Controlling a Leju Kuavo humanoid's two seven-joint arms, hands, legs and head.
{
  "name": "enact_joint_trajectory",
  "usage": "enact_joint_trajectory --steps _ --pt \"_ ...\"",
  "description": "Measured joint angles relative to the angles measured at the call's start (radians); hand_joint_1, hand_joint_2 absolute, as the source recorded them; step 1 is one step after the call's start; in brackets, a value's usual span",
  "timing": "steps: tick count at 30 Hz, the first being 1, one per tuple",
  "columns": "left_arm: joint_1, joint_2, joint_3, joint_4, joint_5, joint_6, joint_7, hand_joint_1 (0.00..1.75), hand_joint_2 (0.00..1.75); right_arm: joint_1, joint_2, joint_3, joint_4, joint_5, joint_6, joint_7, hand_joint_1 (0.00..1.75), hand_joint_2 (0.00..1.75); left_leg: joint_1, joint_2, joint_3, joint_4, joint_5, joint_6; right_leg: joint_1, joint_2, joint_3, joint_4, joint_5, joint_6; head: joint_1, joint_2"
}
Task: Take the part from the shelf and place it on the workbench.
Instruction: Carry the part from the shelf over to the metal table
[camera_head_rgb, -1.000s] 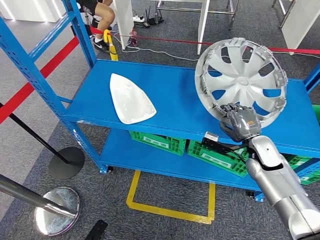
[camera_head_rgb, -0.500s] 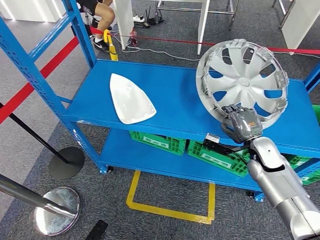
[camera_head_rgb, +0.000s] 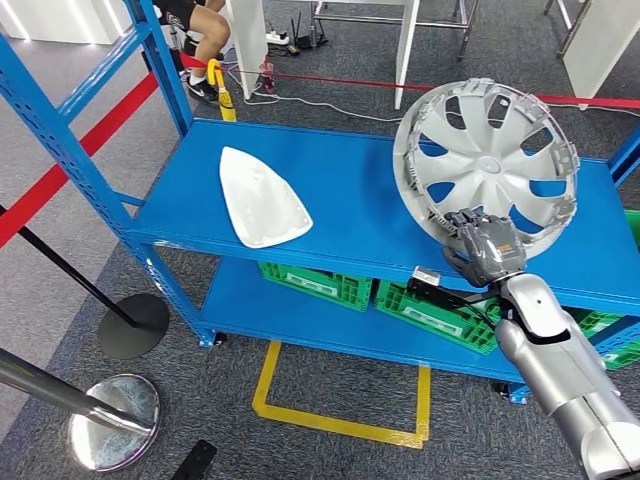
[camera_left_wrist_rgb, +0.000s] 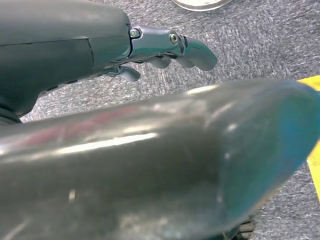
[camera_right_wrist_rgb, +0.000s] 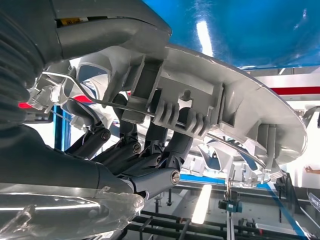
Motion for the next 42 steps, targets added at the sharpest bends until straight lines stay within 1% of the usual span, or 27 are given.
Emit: enact_joint_trajectory --steps 20,28,31,34,36,37,38,39,40,41,42 --pt "-0.003 0.0 0.0 0.0 -0.011 0.005 0.006 0.0 0.0 0.0 0.0 -0.007 0.0 0.009 -0.011 0.017 1.75 1.75 0.0 0.0 0.0 0.0 0.0 0.0 0.0 0.0 0.0 0.0 0.0 0.0 0.0 0.0" --pt "-0.003 0.0 0.0 0.0 -0.011 0.011 0.01 0.0 0.0 0.001 0.0 -0.007 0.0 0.033 -0.013 0.023 1.75 1.75 -0.004 0.0 0.0 0.002 -0.002 0.002 -0.004 0.0 0.0 0.0 0.0 0.001 0.0 0.0" --pt "-0.003 0.001 0.001 0.0 -0.011 0.013 0.01 0.0 0.0 0.001 -0.003 -0.007 0.0 0.037 -0.012 0.016 1.75 1.75 -0.006 0.0 -0.002 0.005 -0.003 0.006 -0.007 0.0 0.0 0.0 0.0 0.004 0.0 0.0" --pt "-0.003 0.001 0.002 0.0 -0.011 0.014 0.009 0.0 0.0 0.001 -0.008 -0.007 0.0 0.035 -0.011 0.012 1.75 1.75 -0.009 0.0 -0.004 0.01 -0.006 0.012 -0.009 0.0 0.0 -0.001 0.0 0.01 0.0 0.0" --pt "-0.003 0.001 0.002 0.0 -0.011 0.014 0.009 0.0 0.0 0.001 -0.011 -0.009 0.0 0.03 -0.011 0.01 1.75 1.75 -0.011 0.0 -0.006 0.012 -0.003 0.019 -0.011 0.001 0.001 -0.004 0.005 0.017 0.0 0.0" --pt "-0.003 0.0 0.002 0.0 -0.011 0.015 0.009 0.0 0.0 0.002 -0.013 -0.01 0.0 0.027 -0.011 0.009 1.75 1.75 -0.009 0.0 -0.004 0.006 0.002 0.023 -0.011 0.001 0.002 -0.007 0.007 0.022 0.0 0.0" --pt "-0.003 0.0 0.002 0.0 -0.011 0.015 0.009 0.0 0.0 0.003 -0.016 -0.013 0.0 0.025 -0.011 0.008 1.75 1.75 -0.006 0.001 -0.001 -0.002 0.009 0.028 -0.01 0.0 0.0 -0.008 0.004 0.026 0.0 0.0" --pt "-0.004 -0.001 0.002 0.0 -0.011 0.016 0.009 0.0 0.0 0.003 -0.019 -0.015 0.0 0.024 -0.011 0.007 1.75 1.75 -0.002 0.002 0.001 -0.011 0.015 0.031 -0.009 -0.002 -0.006 0.004 -0.01 0.029 0.001 0.0" --pt "-0.004 -0.003 0.002 0.0 -0.011 0.016 0.008 0.0 0.0 0.004 -0.022 -0.018 0.0 0.023 -0.011 0.007 1.75 1.75 0.003 0.003 0.002 -0.018 0.02 0.034 -0.008 -0.003 -0.02 0.036 -0.035 0.032 0.003 0.0" --pt "-0.004 -0.004 0.002 0.0 -0.011 0.016 0.008 0.0 0.0 0.004 -0.025 -0.02 0.0 0.023 -0.012 0.007 1.75 1.75 0.005 0.004 0.002 -0.021 0.023 0.034 -0.009 -0.005 -0.043 0.092 -0.069 0.035 0.004 0.0" --pt "-0.004 -0.004 0.002 0.0 -0.012 0.016 0.008 0.0 0.0 0.004 -0.026 -0.021 0.0 0.023 -0.012 0.006 1.75 1.75 0.007 0.004 0.0 -0.021 0.024 0.034 -0.01 -0.006 -0.069 0.161 -0.104 0.038 0.004 0.0"
